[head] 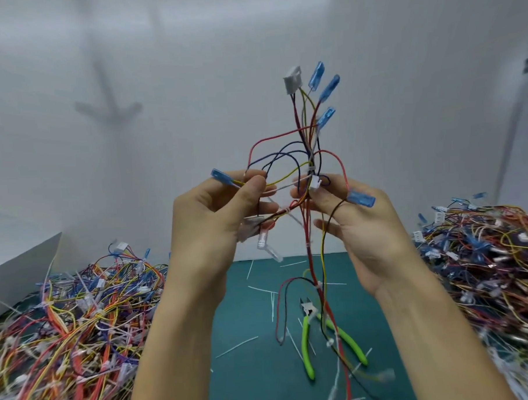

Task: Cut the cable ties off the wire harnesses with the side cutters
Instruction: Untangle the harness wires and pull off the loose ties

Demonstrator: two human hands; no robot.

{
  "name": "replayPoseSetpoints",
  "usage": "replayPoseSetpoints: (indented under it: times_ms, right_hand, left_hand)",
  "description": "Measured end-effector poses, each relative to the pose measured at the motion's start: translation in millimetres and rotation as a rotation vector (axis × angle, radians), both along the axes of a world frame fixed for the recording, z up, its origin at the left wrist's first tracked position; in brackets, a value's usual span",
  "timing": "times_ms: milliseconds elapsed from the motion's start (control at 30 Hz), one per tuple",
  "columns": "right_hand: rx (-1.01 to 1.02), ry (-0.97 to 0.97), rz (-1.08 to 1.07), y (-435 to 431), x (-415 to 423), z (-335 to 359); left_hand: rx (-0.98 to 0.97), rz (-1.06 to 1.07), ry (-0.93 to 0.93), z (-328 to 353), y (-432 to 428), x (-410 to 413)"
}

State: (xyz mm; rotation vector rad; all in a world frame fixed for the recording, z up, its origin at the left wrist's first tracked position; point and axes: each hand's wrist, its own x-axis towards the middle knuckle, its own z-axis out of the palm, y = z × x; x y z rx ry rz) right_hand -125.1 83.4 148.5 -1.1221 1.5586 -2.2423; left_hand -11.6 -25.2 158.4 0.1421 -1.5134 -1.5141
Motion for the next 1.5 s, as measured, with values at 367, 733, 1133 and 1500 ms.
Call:
replayPoseSetpoints:
  times_ms: [367,733,1133,1500]
  right_hand:
    - [-0.020,-0.055,-0.071,4,-1,4]
    - [-0.078,-0.149,-0.046,7,-6,3]
    - [-0.131,-0.223,0.068,14,-13,5]
    - [-0.183,-0.304,0.067,16,-15,5]
  left_hand:
    - [0.084,-0.025,-0.025,0,0,-1]
    - [-0.037,-0.036,-0.202,-3,-5,3]
    - [-0.042,0.101,-0.285,-7,-21,8]
    - [-0.244,-0.005,-0.429,-10,-15,7]
